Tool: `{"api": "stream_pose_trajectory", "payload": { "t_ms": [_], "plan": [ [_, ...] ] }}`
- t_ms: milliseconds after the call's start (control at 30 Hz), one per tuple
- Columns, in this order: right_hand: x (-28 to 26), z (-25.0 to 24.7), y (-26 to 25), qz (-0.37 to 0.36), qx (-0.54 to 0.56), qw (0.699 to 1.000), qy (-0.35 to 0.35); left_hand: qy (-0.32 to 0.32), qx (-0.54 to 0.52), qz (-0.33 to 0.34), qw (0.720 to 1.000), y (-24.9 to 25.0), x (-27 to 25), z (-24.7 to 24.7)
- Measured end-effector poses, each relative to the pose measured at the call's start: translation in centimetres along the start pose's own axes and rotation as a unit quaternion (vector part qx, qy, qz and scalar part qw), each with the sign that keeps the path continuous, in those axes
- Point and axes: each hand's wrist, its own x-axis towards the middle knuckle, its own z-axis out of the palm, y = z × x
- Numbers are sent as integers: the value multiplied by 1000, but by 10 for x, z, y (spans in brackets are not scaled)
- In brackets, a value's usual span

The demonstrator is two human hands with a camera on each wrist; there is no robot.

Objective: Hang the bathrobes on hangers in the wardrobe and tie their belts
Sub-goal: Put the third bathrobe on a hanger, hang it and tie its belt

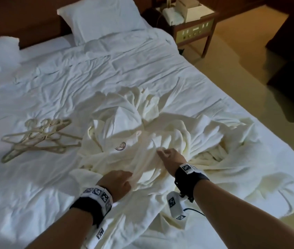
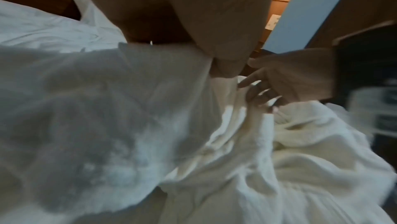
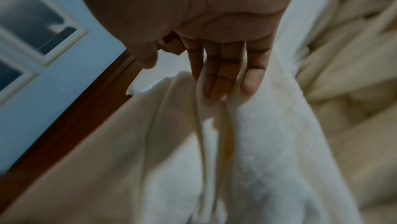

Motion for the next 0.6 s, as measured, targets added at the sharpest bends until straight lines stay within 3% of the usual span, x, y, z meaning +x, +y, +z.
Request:
{"api": "stream_pose_trajectory", "payload": {
  "t_ms": [100, 233, 400, 600],
  "plan": [
    [-23, 19, -13, 58, 116, 990, -46, -51, -20, -9, 998, 12, -41, 12],
    [-64, 54, -10, 121, 165, 977, -54, -87, -19, -14, 996, 15, -105, 36],
    [-141, 113, -3, 57, 16, 996, -65, -93, -31, -55, 994, -19, -201, 68],
    [-252, 201, -16, -14, -107, 986, -127, -78, -33, -117, 990, -96, -305, 86]
  ]
}}
